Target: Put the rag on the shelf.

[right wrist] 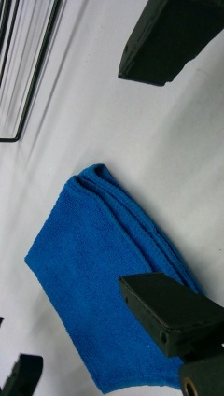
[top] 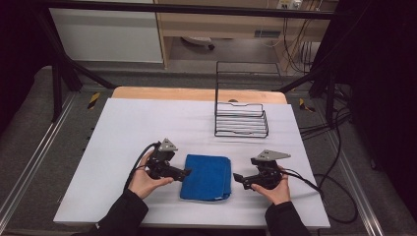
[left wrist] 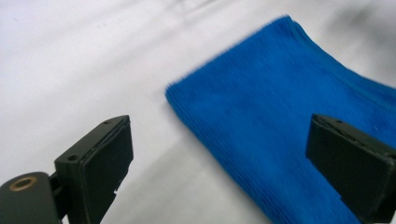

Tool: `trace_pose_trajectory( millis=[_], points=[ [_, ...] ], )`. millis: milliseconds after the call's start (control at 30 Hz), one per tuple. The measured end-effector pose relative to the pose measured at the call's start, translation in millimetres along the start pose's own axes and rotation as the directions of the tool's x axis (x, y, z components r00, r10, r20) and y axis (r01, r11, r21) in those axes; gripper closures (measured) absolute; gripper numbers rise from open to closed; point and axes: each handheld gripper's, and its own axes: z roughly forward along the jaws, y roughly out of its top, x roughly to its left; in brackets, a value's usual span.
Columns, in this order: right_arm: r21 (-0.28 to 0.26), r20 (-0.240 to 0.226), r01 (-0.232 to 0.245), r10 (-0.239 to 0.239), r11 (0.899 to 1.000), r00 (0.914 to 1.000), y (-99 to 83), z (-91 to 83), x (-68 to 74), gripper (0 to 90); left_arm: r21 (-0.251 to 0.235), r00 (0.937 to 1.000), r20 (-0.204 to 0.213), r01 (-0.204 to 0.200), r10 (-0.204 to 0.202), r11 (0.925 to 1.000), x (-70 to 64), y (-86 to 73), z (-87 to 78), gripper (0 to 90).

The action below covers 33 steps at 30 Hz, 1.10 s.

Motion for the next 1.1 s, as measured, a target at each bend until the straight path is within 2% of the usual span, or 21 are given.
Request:
trace_pose_trajectory(
  millis=[67, 167, 300, 433, 533, 733, 933, 1100],
  points=[
    [-0.006, -0.002, -0.009, 0.008, 1.0, 1.0, -0.2, -0.6, 0.8, 3.6, -0.013, 0.9999, -0.016, -0.005, 0.004, 0.9999, 2.0, 4.4, 1.9, 7.6],
    [-0.013, -0.009, -0.013, 0.013, 1.0, 0.9999, -0.4, -0.9, 1.6, 3.6, -0.015, 0.9992, -0.033, 0.02, -0.02, 0.9997, 7.4, 11.2, 7.7, 9.0],
    [-0.018, -0.015, -0.021, 0.02, 1.0, 0.9997, -0.3, -0.7, 2.1, 3.7, -0.008, 0.9968, -0.077, 0.021, -0.022, 0.9997, 13.1, 16.2, 17.8, 16.8],
    [-0.022, -0.018, -0.024, 0.024, 0.999, 0.9996, -0.1, -0.8, 2.2, 4.3, -0.011, 0.9954, -0.088, 0.037, -0.038, 0.9993, 17.6, 15.8, 29.4, 23.7],
    [-0.017, -0.02, -0.025, 0.024, 1.0, 0.9995, -0.5, 1.0, 2.6, 4.7, 0.008, 0.995, -0.08, 0.061, -0.061, 0.9981, 19.6, 14.4, 37.1, 30.9],
    [-0.005, -0.035, -0.023, 0.023, 1.0, 0.9991, -0.5, 2.8, 2.5, 7.0, 0.034, 0.994, -0.08, 0.077, -0.074, 0.9965, 19.8, 9.0, 46.8, 47.1],
    [0.015, -0.05, -0.023, 0.024, 1.0, 0.9985, -1.4, 6.3, 4.2, 11.8, 0.062, 0.993, -0.044, 0.112, -0.109, 0.9918, 22.0, 6.9, 54.0, 60.7],
    [0.011, -0.048, -0.029, 0.03, 1.0, 0.9984, -1.0, 5.9, 4.1, 15.0, 0.065, 0.9936, -0.02, 0.113, -0.111, 0.9915, 21.6, 6.6, 54.7, 68.9]
  ],
)
